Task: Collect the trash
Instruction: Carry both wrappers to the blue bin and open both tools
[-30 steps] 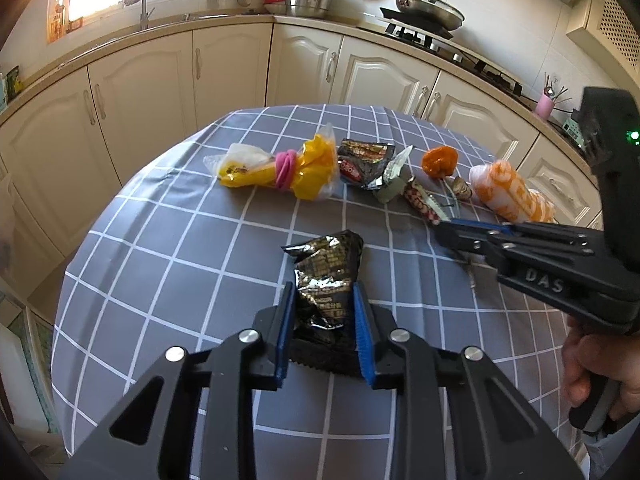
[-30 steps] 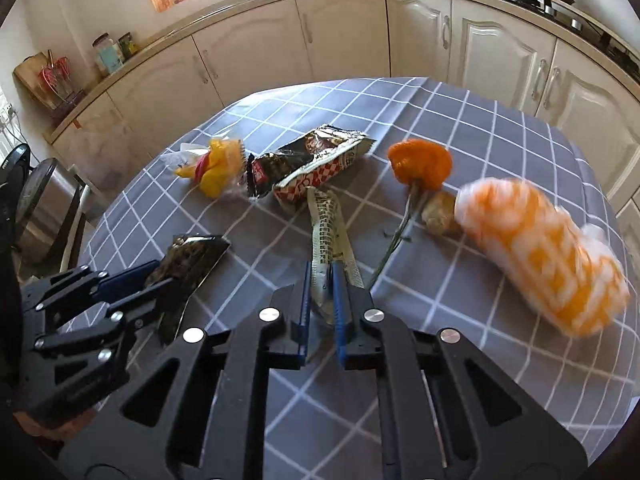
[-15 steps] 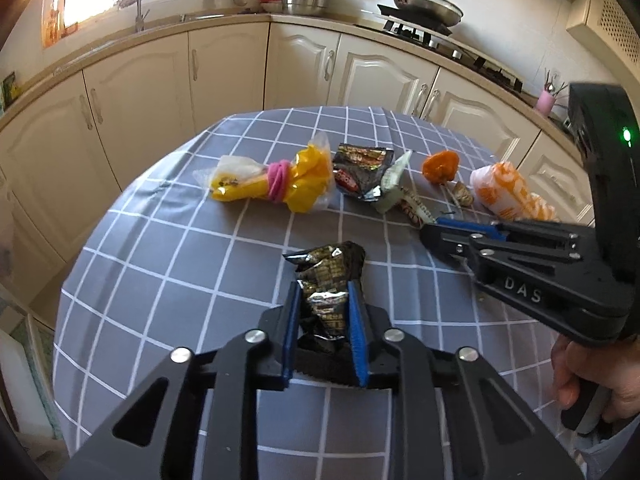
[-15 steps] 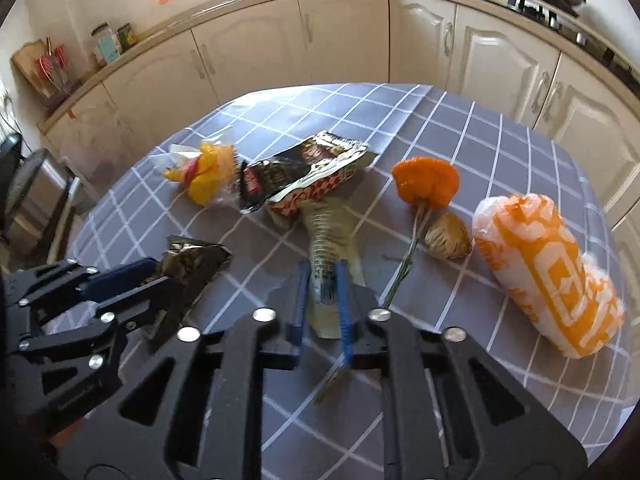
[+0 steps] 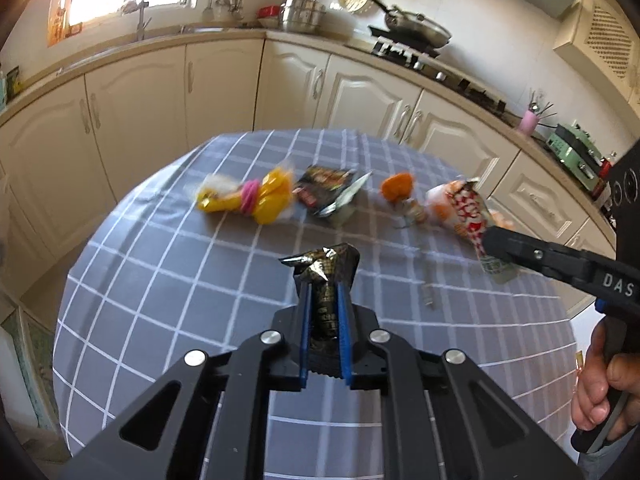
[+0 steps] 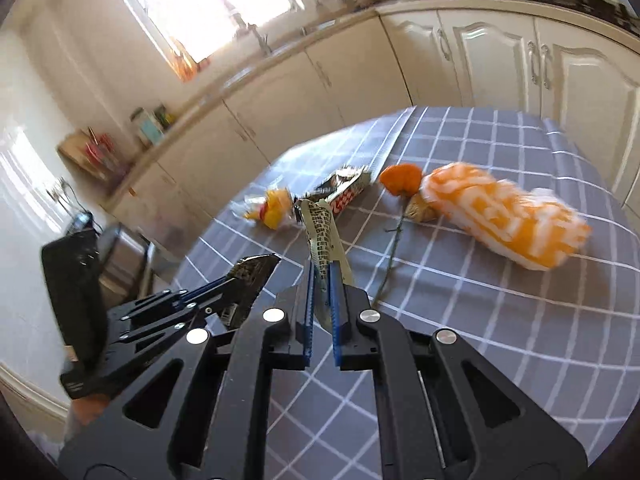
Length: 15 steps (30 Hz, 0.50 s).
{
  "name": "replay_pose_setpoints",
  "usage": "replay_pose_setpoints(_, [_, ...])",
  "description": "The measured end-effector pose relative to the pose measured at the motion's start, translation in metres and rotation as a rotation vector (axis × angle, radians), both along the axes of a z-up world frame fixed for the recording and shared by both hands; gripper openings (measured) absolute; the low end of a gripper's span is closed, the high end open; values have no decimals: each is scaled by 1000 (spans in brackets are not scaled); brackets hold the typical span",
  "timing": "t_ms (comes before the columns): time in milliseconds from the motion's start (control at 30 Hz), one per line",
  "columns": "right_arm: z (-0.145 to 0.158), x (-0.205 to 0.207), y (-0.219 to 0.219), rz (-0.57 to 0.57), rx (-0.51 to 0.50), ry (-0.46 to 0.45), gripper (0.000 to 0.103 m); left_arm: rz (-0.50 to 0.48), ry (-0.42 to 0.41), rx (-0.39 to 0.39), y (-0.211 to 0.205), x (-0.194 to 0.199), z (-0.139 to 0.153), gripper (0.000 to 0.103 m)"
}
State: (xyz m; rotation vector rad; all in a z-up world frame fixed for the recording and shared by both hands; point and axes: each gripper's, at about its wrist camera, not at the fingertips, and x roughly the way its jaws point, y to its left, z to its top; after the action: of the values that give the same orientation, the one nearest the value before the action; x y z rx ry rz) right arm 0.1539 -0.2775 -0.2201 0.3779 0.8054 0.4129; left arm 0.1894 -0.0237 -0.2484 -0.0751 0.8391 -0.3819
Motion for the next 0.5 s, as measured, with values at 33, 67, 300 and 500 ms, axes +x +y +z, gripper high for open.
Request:
replay_pose_setpoints(33, [3,-5,-7,-11,4,-10,7,-10,-11,-9,-6,-2,7,11])
replay_pose_setpoints(67, [6,-10,-14,-23,5,-18,7,-15,-18,-12,-11,-4,11,11])
replay_pose_setpoints(300, [15,-66,-96,-203,11,-53,8,-165,-74,-25,-93,-24,40,11])
replay_pose_setpoints(500, [15,-128,-203,-448,-16,-56,8,-365,-89,-16,-199,-50,50,11])
